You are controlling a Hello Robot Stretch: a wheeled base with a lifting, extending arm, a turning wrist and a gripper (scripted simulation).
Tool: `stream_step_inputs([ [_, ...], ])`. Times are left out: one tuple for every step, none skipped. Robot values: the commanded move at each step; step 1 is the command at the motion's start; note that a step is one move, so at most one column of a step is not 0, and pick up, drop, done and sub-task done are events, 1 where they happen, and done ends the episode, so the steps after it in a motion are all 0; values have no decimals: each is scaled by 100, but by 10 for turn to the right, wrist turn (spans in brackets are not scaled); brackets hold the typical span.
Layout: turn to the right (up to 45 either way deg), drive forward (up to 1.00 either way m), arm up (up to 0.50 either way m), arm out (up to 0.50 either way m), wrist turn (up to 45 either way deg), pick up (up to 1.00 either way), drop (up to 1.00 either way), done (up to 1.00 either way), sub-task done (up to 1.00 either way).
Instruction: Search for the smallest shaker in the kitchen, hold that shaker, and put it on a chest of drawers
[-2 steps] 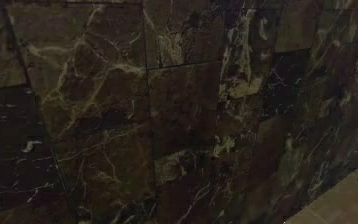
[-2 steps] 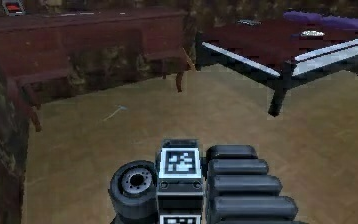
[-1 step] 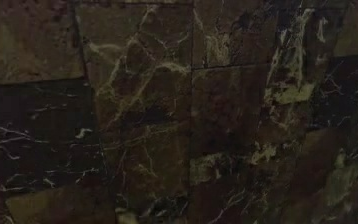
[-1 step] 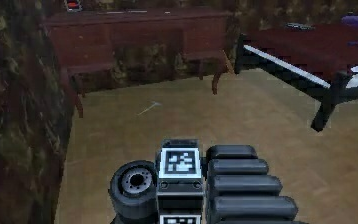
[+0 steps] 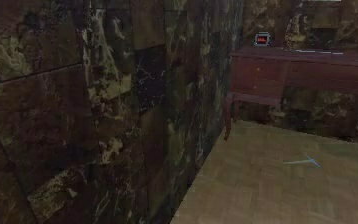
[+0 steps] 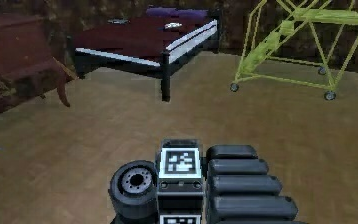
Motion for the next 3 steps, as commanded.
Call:
stream_step_inputs([
  [180, 0, 0, 0, 0, 0, 0, 0, 0],
  [-450, 0, 0, 0, 0, 0, 0, 0, 0],
  [-240, 0, 0, 0, 0, 0, 0, 0, 0],
])
